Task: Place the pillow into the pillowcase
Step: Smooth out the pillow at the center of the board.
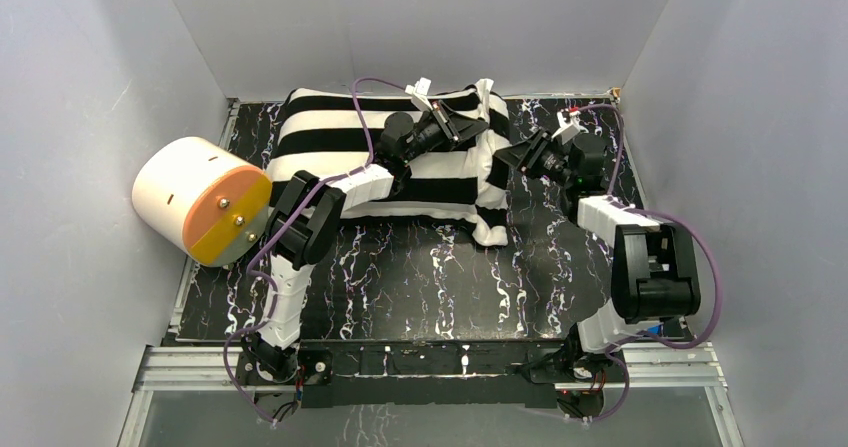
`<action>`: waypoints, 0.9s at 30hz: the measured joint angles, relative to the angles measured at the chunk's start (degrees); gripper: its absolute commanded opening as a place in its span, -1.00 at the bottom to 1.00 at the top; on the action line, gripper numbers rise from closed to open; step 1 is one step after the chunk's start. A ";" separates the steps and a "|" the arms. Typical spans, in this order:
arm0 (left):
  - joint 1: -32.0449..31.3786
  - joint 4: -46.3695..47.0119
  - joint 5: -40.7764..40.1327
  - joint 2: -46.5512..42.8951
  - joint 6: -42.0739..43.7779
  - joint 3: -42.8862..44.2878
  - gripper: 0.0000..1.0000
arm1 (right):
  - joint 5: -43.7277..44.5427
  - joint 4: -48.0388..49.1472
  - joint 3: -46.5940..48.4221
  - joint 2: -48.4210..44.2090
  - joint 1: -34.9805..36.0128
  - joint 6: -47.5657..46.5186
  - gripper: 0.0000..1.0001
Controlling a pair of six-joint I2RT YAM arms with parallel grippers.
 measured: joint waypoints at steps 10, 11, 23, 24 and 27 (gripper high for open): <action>0.11 -1.55 0.17 0.31 1.95 2.08 -1.00 | -6.27 -6.62 0.15 -0.22 0.31 -4.11 -0.94; 0.11 -1.95 0.28 0.66 2.01 3.41 -1.00 | -6.67 -6.16 0.61 0.79 1.05 -3.58 -1.00; -1.95 -9.22 0.46 6.21 6.12 17.64 -1.00 | -7.32 1.01 9.46 7.10 6.67 1.33 -1.00; -2.36 -9.79 0.33 6.21 6.64 17.09 -1.00 | -6.93 2.43 8.00 7.96 6.93 1.33 -0.98; -3.41 -9.92 -0.13 6.12 8.35 13.05 -0.72 | -6.38 2.08 5.99 12.04 7.08 0.70 -0.60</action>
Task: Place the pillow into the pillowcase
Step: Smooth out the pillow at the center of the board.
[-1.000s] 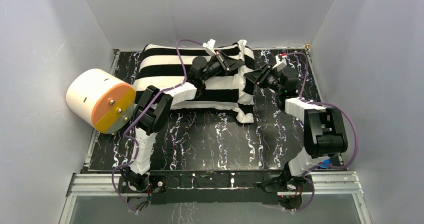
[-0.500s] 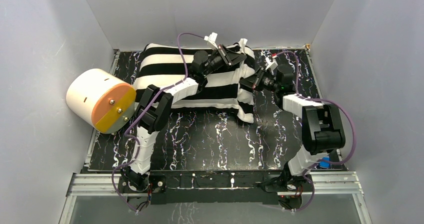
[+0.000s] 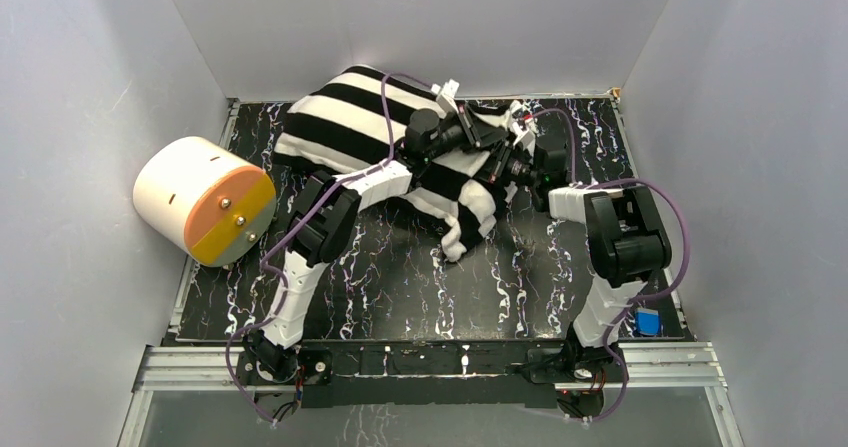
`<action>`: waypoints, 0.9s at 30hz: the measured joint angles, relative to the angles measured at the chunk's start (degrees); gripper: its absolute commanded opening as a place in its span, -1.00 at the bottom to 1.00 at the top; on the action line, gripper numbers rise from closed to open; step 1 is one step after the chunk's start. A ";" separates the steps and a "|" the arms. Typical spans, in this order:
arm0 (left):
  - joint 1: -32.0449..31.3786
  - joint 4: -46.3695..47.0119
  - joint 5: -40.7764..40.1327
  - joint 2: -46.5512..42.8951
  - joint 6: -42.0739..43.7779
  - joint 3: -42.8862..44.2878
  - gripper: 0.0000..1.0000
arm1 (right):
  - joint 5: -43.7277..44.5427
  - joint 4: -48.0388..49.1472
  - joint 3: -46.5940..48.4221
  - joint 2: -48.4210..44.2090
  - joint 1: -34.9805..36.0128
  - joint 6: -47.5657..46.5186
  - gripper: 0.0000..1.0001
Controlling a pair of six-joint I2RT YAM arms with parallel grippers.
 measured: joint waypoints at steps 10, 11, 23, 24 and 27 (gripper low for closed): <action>-0.63 -22.10 -3.34 -13.97 15.08 -10.19 0.08 | 0.96 -17.77 -3.87 -12.94 -7.15 -9.84 -0.13; -0.85 -24.33 -4.52 -17.22 16.98 -11.41 0.10 | 1.66 -19.43 -3.87 -14.93 -7.45 -10.75 -0.12; -9.60 -35.69 -22.12 -37.75 36.72 -25.05 0.16 | 7.26 -36.92 -8.76 -28.30 -5.29 -12.17 -0.07; -10.21 -36.57 -23.45 -36.33 37.62 -25.11 0.16 | 8.04 -37.05 -9.90 -29.42 -4.37 -11.47 -0.06; -11.93 -39.41 -28.76 -30.10 40.26 -25.11 0.02 | 10.84 -35.76 -13.49 -31.19 -1.62 -9.14 -0.04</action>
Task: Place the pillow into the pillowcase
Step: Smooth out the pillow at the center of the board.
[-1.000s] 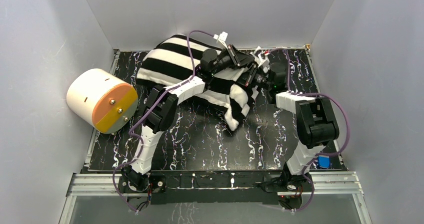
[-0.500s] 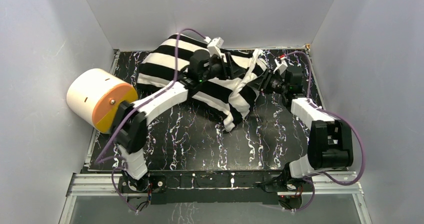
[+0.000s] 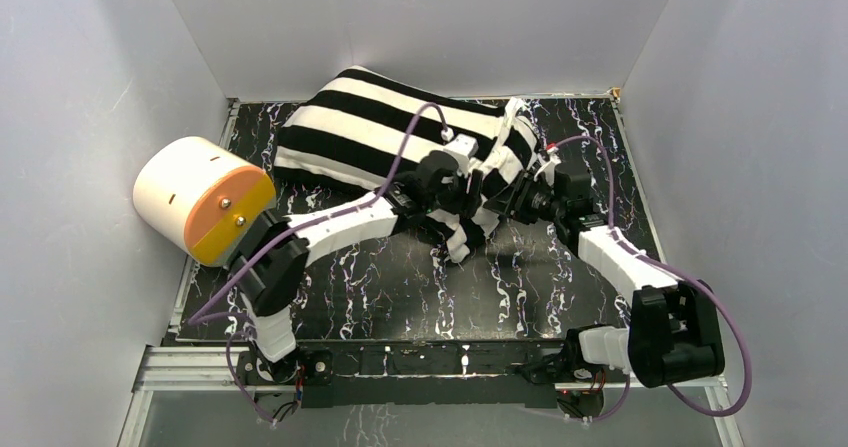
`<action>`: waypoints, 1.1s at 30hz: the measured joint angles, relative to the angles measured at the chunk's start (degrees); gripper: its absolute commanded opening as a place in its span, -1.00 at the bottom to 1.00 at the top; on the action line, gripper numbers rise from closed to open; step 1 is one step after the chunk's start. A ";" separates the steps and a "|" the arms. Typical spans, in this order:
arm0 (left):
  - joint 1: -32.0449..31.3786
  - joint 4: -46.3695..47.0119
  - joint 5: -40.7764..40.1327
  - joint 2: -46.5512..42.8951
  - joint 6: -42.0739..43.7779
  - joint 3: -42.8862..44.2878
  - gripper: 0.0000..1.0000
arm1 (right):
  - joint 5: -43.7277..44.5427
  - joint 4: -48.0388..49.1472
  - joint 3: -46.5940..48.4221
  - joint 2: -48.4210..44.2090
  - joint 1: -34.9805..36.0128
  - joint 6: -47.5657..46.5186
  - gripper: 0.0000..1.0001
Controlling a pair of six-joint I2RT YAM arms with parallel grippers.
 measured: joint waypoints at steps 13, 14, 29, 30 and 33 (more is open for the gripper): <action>-0.15 -4.44 -8.00 0.04 2.84 0.17 -0.20 | -0.02 16.09 11.69 20.52 3.30 4.07 -0.14; -0.04 -5.25 -8.63 -0.94 2.08 0.31 -0.07 | 0.92 14.53 13.79 20.81 3.54 3.48 -0.14; 3.72 -12.59 -11.10 -6.45 0.35 2.27 0.17 | 11.56 22.10 32.15 48.98 6.86 -0.31 -0.14; 5.35 -13.16 -10.45 -6.56 0.31 2.34 0.20 | 11.74 21.40 32.72 47.98 6.73 -1.42 -0.10; 9.05 -15.13 -10.01 -6.88 0.48 2.32 0.27 | 12.70 15.10 34.01 44.89 6.54 -5.92 0.08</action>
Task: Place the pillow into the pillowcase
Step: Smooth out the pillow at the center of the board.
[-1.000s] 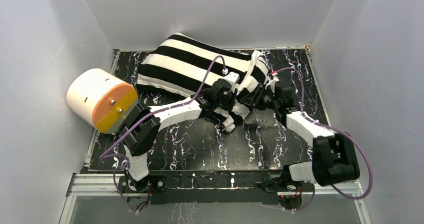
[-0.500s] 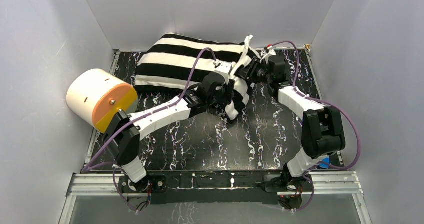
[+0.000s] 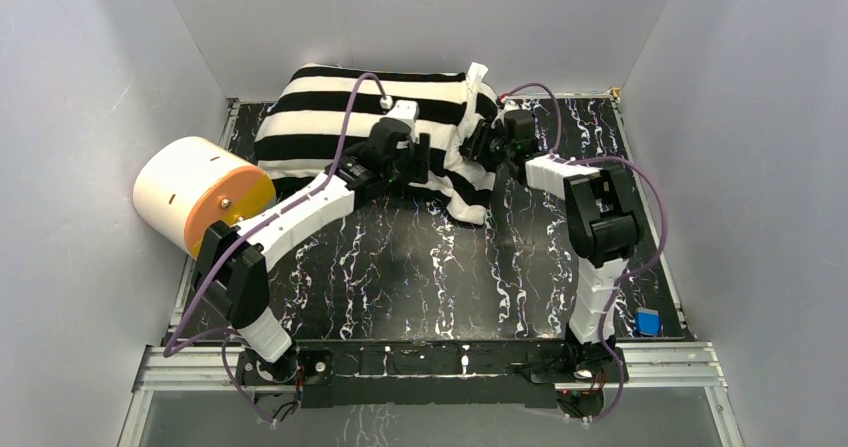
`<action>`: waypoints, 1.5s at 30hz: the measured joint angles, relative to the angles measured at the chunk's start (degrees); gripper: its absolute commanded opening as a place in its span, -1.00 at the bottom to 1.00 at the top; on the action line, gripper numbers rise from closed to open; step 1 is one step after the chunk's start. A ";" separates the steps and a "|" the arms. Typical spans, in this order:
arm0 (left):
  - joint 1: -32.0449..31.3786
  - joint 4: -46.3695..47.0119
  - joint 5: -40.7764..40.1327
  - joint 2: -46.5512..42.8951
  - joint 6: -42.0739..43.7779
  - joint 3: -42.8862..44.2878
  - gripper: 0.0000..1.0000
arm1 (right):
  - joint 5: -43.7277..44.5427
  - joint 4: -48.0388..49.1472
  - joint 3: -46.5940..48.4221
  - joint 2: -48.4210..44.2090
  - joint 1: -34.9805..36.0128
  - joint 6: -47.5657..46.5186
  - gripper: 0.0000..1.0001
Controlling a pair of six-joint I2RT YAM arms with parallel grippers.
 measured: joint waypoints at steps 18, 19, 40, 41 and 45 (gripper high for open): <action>10.45 -7.13 6.84 -13.97 0.98 -6.80 0.97 | 5.16 -23.17 -20.55 -31.45 7.56 -33.51 0.36; 10.54 -7.32 7.10 -14.78 1.03 -7.78 0.97 | 5.25 -21.86 -22.80 -32.68 8.85 -35.69 0.44; 10.80 -8.72 5.90 -23.56 9.29 -14.78 0.66 | 30.47 -6.93 -23.69 -21.79 18.05 -58.05 -1.00; 10.80 -8.68 5.92 -23.87 10.45 -14.75 0.63 | 30.16 -10.64 -21.75 -24.50 18.05 -57.77 -1.00; 10.80 -9.11 7.61 -24.06 18.08 -13.09 0.48 | 24.46 -23.37 -7.37 -36.98 18.01 -55.49 -1.00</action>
